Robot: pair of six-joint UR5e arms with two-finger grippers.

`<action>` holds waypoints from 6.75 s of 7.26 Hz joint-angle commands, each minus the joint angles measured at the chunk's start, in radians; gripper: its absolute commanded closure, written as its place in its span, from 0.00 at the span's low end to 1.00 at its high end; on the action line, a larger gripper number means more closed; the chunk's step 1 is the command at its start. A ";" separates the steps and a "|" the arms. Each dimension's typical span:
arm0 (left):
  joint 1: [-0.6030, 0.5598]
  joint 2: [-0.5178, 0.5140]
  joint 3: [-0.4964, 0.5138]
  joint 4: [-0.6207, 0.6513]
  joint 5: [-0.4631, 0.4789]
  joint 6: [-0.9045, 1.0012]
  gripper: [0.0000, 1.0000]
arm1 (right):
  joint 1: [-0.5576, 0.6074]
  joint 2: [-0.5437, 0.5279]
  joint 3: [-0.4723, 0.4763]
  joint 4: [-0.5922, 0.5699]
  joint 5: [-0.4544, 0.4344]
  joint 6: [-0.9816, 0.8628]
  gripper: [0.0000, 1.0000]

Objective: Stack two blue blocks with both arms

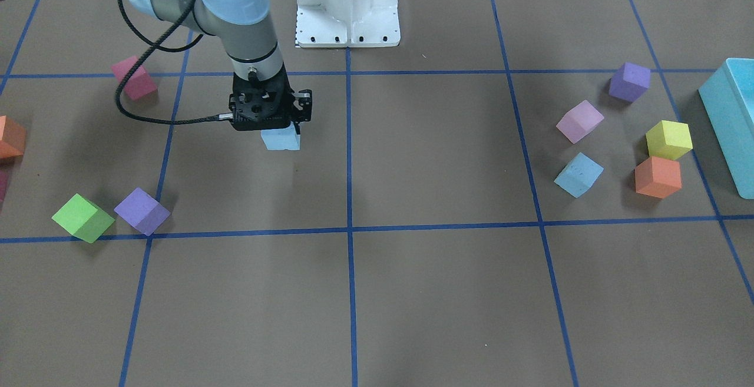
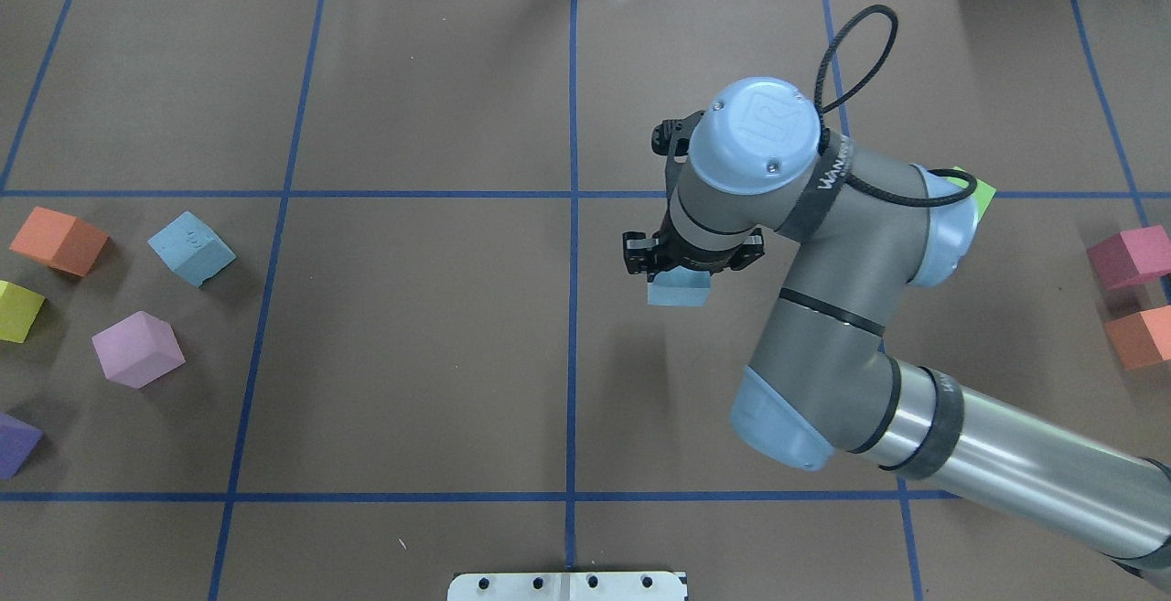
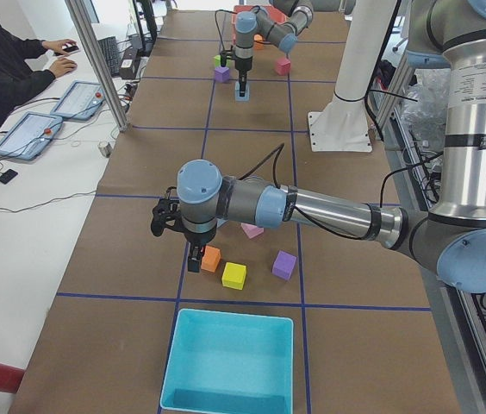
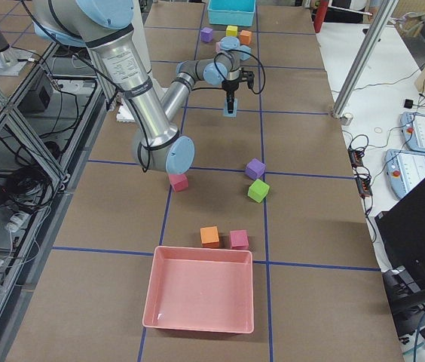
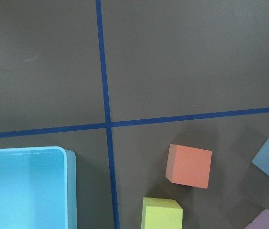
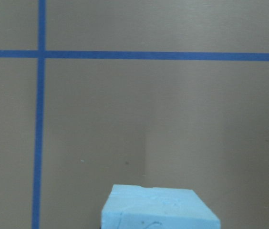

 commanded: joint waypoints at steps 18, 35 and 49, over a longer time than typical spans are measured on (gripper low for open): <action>0.007 0.008 0.015 -0.002 0.001 0.000 0.00 | -0.071 0.170 -0.269 0.227 -0.086 0.041 0.00; 0.567 -0.262 0.127 -0.299 0.251 -0.179 0.01 | 0.542 -0.370 0.214 -0.080 0.301 -0.643 0.00; 0.659 -0.239 0.175 -0.304 0.277 -0.178 0.00 | 0.544 -0.364 0.202 -0.077 0.301 -0.643 0.00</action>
